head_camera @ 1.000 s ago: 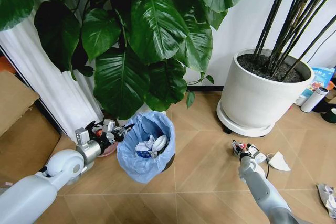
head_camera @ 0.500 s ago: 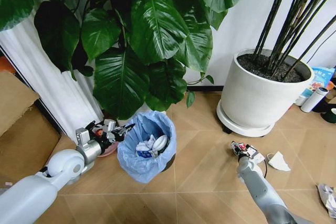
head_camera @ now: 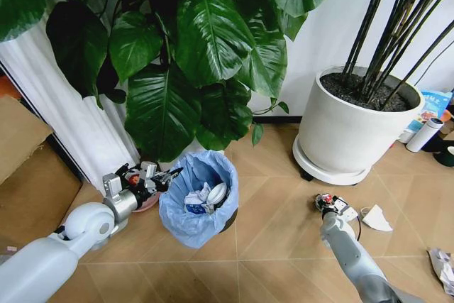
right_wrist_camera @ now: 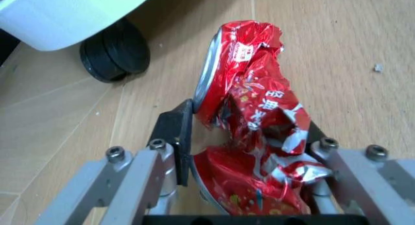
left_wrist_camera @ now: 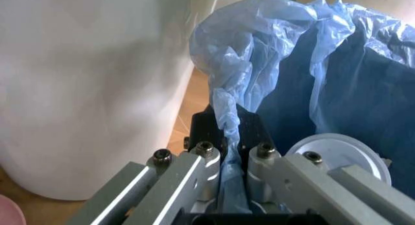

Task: Pick up the trash bin and place the garbage on the floor into it.

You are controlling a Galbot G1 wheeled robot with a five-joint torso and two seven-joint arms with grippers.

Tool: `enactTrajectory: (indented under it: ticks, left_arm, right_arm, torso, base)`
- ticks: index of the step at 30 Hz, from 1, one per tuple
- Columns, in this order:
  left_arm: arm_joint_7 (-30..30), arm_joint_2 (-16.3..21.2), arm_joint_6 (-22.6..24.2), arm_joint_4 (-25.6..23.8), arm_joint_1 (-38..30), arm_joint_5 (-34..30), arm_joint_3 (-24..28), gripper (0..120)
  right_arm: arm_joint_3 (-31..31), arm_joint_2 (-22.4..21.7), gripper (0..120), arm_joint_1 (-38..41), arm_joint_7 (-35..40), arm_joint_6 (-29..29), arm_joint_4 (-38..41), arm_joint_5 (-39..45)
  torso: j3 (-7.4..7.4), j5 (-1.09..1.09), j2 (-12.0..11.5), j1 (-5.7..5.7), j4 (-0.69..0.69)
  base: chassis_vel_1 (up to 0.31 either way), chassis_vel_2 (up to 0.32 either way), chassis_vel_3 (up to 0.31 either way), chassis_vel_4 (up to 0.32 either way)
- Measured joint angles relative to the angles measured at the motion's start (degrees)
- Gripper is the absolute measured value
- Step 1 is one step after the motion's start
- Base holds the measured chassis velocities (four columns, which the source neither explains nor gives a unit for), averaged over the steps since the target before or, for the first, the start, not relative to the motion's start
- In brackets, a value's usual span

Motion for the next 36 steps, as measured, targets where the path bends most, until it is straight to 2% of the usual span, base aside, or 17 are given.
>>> enactTrajectory:
  ticks: [12, 22, 24, 26, 27, 29, 31, 33, 35, 36]
  left_arm:
    - [-0.2, -0.1, 0.0, 0.0, -0.1, 0.0, 0.0, 0]
    - [-0.5, -0.3, 0.1, 0.0, -0.4, -0.1, 0.3, 0]
    - [-0.5, -0.2, 0.1, -0.1, -0.4, -0.1, 0.4, 0]
    - [-0.5, 0.0, 0.1, -0.1, -0.3, -0.1, 0.5, 0]
    - [-0.5, 0.0, 0.1, -0.1, -0.3, -0.1, 0.5, 0]
    - [-0.5, 0.5, 0.1, -0.2, -0.2, -0.1, 0.9, 0]
    - [-0.4, 0.8, 0.1, -0.2, -0.3, -0.1, 1.0, 0]
    - [-0.5, 1.3, 0.2, -0.2, -0.8, -0.6, 1.6, 0]
    - [-0.5, 1.4, 0.2, -0.2, -1.1, -1.0, 2.1, 0]
    - [-0.6, 1.9, 0.3, -0.3, -1.4, -1.4, 2.9, 0]
  right_arm:
    - [-0.3, -0.5, 33, -1.2, -0.1, -0.3, 1.2, 1.0]
    - [-5.8, -4.7, 33, -10.1, -0.1, -2.1, 14.3, 3.6]
    - [-7.5, -7.1, 33, -11.9, -0.6, -2.2, 19.0, 3.8]
    - [-10.4, -10.6, 33, -13.7, -2.7, -2.0, 24.0, 3.7]
    - [-10.4, -10.6, 33, -13.7, -2.7, -2.0, 24.0, 3.7]
    - [-13.2, -14.4, 33, -14.7, -7.3, -0.5, 27.7, 2.3]
    - [-14.1, -15.8, 33, -15.0, -9.2, 0.0, 29.1, 1.6]
    - [-15.7, -19.3, 33, -15.9, -13.8, 0.6, 33.7, 0.1]
    - [-16.1, -20.6, 33, -16.3, -15.5, 0.7, 36.1, -0.1]
    - [-16.5, -22.9, 33, -17.2, -18.2, 0.7, 40.4, -0.3]
  torso:
    - [0.00, 0.02, 0.0, 0.00, 0.00]
    - [0.01, 0.10, 0.0, 0.01, -0.03]
    - [0.01, -0.03, 0.0, 0.01, -0.01]
    - [0.01, 0.08, 0.0, 0.01, 0.00]
    - [0.01, 0.08, 0.0, 0.01, 0.00]
    - [0.01, -0.02, 0.0, 0.01, -0.01]
    - [0.01, -0.02, 0.0, 0.01, -0.01]
    - [0.01, 0.07, 0.0, 0.01, -0.01]
    - [0.01, 0.01, 0.0, 0.01, 0.00]
    - [0.01, 0.00, 0.0, 0.01, 0.00]
  base:
    - [0.000, 0.000, 0.000, 0.000]
    - [0.000, 0.000, 0.000, 0.000]
    - [0.000, 0.000, 0.000, 0.000]
    - [0.000, 0.000, 0.000, 0.000]
    - [0.000, 0.000, 0.000, 0.000]
    - [0.000, 0.000, 0.000, 0.000]
    - [0.000, 0.000, 0.000, 0.000]
    - [0.000, 0.000, 0.000, 0.000]
    - [0.000, 0.000, 0.000, 0.000]
    - [0.000, 0.000, 0.000, 0.000]
